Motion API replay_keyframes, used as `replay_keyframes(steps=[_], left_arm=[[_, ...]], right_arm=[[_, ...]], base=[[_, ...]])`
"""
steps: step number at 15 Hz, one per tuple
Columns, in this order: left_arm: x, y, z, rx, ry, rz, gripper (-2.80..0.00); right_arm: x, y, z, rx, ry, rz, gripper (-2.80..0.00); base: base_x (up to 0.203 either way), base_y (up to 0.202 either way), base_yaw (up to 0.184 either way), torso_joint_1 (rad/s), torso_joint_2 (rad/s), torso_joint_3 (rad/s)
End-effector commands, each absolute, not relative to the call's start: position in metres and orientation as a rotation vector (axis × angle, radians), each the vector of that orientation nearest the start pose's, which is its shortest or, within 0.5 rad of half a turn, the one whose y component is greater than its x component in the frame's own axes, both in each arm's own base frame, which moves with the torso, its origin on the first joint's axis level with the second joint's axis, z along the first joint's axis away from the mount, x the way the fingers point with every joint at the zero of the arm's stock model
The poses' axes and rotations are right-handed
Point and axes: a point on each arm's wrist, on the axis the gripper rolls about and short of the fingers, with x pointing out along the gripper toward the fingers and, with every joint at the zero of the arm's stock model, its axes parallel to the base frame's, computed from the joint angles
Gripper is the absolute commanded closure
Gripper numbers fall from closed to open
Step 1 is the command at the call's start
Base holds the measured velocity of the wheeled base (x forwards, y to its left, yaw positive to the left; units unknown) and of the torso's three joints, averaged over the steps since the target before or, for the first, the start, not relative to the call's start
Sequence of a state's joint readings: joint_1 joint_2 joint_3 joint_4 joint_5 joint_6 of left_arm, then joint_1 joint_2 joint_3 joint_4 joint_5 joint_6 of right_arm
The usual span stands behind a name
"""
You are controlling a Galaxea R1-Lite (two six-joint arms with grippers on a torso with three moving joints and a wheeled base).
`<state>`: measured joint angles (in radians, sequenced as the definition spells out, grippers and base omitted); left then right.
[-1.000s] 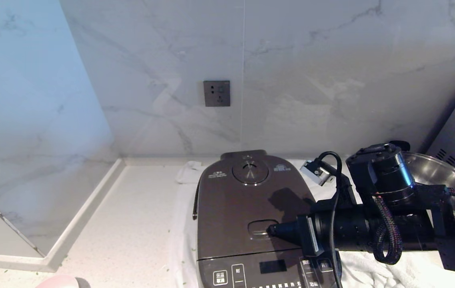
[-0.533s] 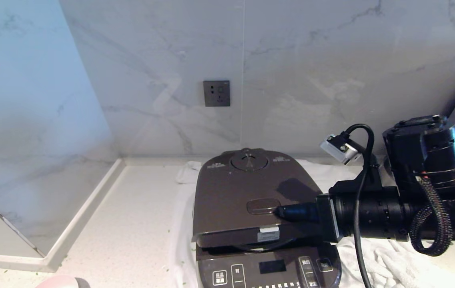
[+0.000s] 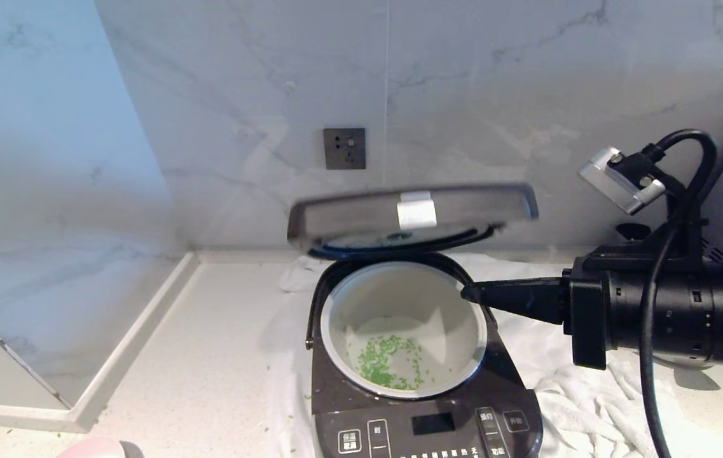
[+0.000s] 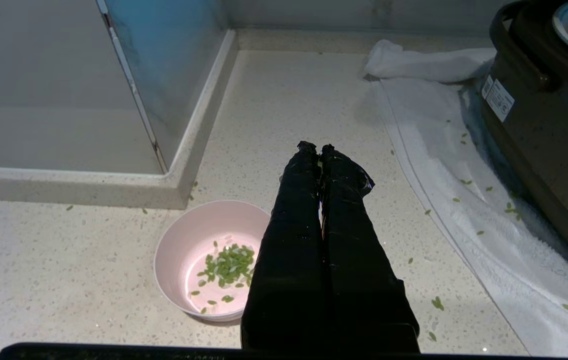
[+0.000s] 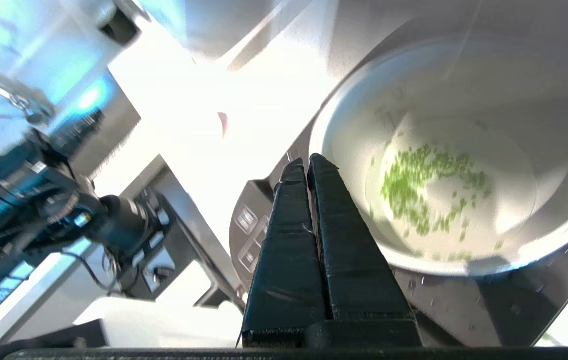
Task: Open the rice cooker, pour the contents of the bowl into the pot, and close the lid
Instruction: Open the rice cooker, then turn on the tap
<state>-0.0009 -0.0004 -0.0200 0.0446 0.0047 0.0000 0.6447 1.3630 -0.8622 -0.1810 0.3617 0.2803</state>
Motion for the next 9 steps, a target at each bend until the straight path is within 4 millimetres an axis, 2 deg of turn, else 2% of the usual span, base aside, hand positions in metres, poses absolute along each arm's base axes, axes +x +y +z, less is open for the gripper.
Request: replay_keyframes(steps=[1, 5, 9], left_arm=[[-0.024, 0.0, 0.076, 0.0, 0.025, 0.004, 0.0], [-0.024, 0.0, 0.076, 0.0, 0.025, 0.005, 0.0], [-0.024, 0.0, 0.076, 0.0, 0.025, 0.005, 0.0]], right_arm=[[0.167, 0.135, 0.258, 0.217, 0.406, 0.955, 0.0], [0.158, 0.124, 0.268, 0.143, 0.295, 0.848, 0.0], [0.127, 0.098, 0.279, 0.137, 0.211, 0.758, 0.0]], base=[[0.0, 0.0, 0.0, 0.0, 0.0, 0.0], [0.0, 0.0, 0.0, 0.0, 0.0, 0.0], [0.0, 0.0, 0.0, 0.0, 0.0, 0.0]])
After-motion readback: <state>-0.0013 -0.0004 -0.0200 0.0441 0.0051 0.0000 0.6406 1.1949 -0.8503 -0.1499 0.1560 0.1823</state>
